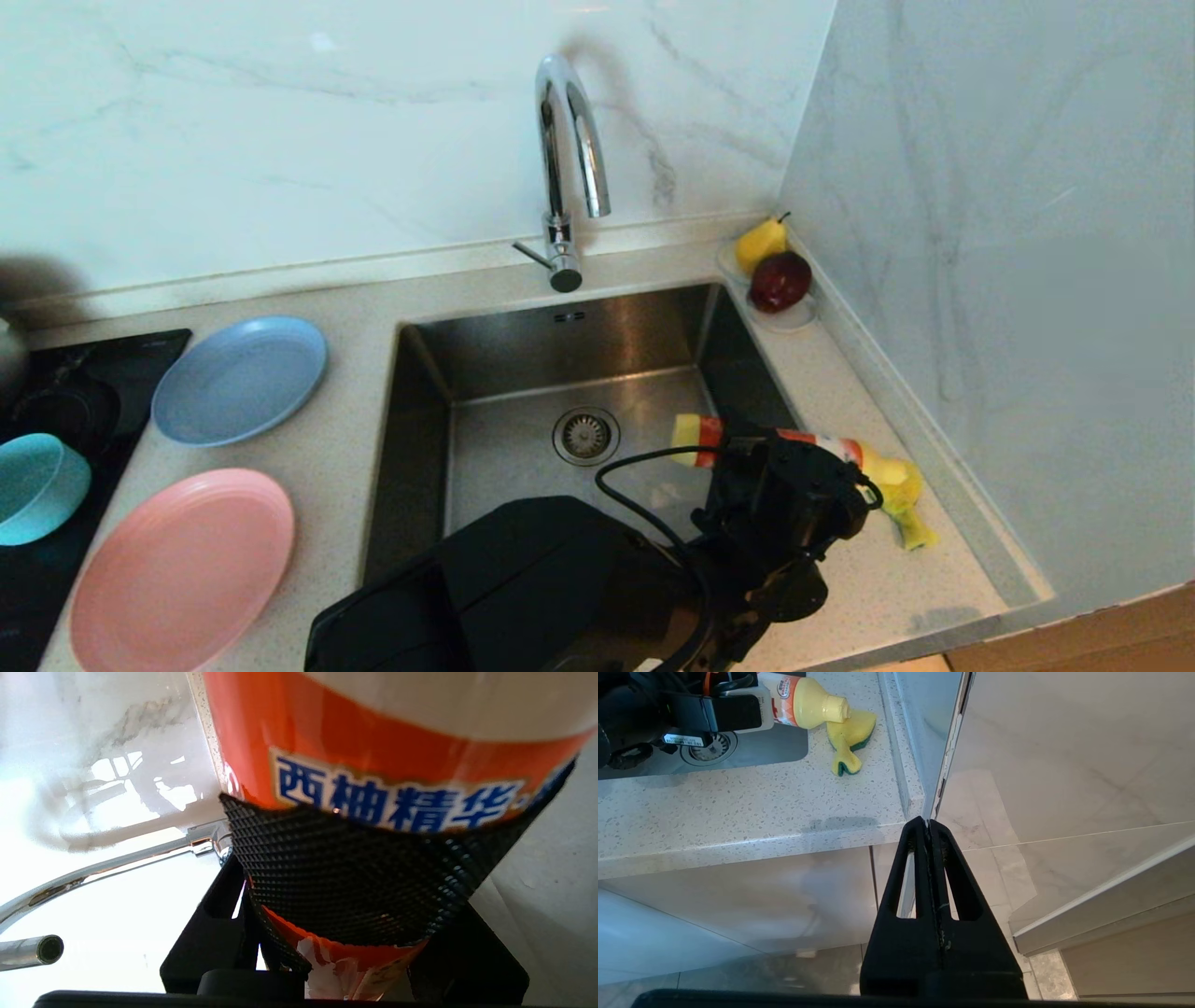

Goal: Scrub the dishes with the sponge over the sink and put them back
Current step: Squeeze it onto the sponge

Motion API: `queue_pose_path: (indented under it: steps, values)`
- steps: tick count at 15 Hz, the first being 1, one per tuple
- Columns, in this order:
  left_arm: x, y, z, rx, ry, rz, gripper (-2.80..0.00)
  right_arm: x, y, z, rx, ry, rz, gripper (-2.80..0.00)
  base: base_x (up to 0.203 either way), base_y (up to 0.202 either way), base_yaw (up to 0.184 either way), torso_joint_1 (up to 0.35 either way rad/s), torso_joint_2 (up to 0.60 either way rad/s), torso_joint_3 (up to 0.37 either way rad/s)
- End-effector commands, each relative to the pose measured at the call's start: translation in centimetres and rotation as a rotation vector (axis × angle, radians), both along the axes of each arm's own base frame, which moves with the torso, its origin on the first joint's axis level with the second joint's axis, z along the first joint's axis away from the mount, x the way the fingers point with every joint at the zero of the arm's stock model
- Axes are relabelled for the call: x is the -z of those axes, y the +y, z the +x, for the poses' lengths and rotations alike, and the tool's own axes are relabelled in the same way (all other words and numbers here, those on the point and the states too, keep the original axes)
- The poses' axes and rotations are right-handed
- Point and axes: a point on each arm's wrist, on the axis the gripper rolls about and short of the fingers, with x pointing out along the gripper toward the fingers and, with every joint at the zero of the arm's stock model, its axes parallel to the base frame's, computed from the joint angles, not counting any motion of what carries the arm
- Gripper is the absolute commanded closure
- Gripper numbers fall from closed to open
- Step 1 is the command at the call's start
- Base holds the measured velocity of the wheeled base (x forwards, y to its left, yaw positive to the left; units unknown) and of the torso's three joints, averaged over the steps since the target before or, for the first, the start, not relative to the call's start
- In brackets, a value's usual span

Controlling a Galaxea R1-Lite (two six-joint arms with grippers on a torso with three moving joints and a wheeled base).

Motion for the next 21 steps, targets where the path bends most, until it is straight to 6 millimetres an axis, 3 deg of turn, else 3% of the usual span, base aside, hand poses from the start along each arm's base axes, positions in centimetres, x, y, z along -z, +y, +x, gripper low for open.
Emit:
queue_pose_path:
  steps: [1,5,12,21]
  values:
    - [0.0,0.0,-0.1,-0.005,-0.001,0.007,0.0,0.0,0.0,0.0,-0.001,-0.001,0.0,0.0,0.0,0.0,0.0,0.0,0.0,0.0]
    - [-1.1,0.0,0.0,-0.006,-0.02,-0.026,0.0,0.0,0.0,0.0,-0.001,0.001,0.0,0.0,0.0,0.0,0.0,0.0,0.0,0.0]
    - [-0.9,0.2,-0.2,-0.006,-0.082,-0.122,0.0,0.0,0.0,0.0,-0.001,-0.001,0.0,0.0,0.0,0.0,0.0,0.0,0.0,0.0]
    - [-6.2,1.4,-0.9,-0.042,-0.231,-0.356,0.0,0.0,0.0,0.0,-0.001,0.001,0.0,0.0,0.0,0.0,0.0,0.0,0.0,0.0]
